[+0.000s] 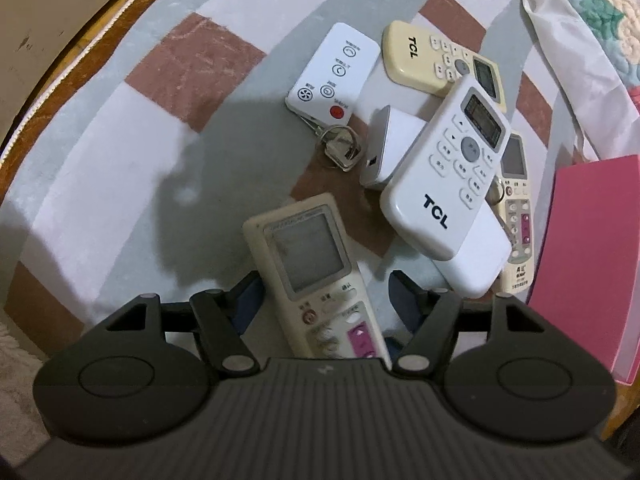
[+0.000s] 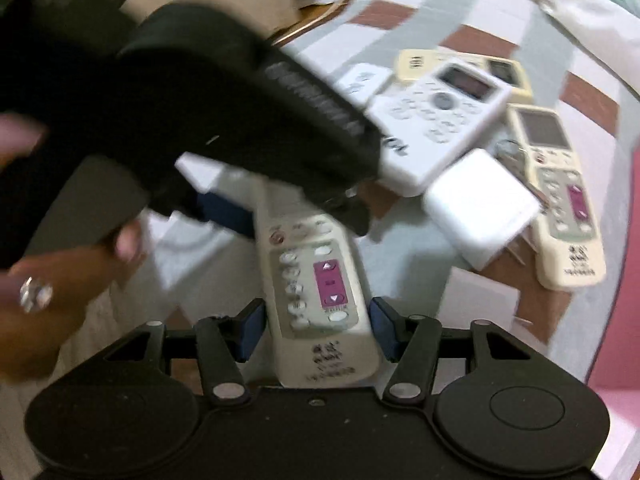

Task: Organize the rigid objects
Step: 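Lower the left gripper onto the cream QUNDA remote and close on it, then carry the cream remote into the pink box and open the left gripper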

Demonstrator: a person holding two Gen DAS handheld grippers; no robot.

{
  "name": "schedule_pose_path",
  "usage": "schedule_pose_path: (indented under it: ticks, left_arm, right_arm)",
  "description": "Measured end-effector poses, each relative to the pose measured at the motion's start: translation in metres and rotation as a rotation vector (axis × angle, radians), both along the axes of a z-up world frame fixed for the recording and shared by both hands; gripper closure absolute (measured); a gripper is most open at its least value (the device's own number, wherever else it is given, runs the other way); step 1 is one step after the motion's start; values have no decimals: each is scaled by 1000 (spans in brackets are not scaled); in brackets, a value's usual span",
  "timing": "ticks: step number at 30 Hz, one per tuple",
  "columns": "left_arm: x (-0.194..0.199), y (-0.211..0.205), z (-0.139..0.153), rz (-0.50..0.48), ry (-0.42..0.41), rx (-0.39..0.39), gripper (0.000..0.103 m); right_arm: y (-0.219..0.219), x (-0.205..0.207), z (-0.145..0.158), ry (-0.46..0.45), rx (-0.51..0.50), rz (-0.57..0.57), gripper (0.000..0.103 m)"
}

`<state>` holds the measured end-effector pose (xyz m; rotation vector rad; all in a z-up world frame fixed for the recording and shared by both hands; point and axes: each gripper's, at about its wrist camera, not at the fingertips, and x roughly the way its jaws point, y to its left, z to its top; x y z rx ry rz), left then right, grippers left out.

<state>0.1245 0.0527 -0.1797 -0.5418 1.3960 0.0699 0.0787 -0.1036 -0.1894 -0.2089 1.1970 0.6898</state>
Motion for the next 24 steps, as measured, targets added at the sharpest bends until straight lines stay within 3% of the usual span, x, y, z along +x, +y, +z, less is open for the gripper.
schedule_pose_path:
  ticks: [2,5,10,13,24]
  left_arm:
    - [-1,0,2,-9,-3,34,51]
    - [-5,0,4,-19,-19,37,52]
    - [-7,-2,5,-31,-42,51,52]
    - [-6,-3,4,-31,-41,29,42]
    - [-10,-21,7,-123,-66,139,47]
  right_arm:
    - [6,-3,-1,-23,-22,74,40]
    - [17,-6,-3,-89,-54,139,41]
    - [16,-6,-1,-99,-39,97,42]
    - [9,-9,-1,-106,-3,58,42]
    - [7,-20,-5,-138,17,53,42]
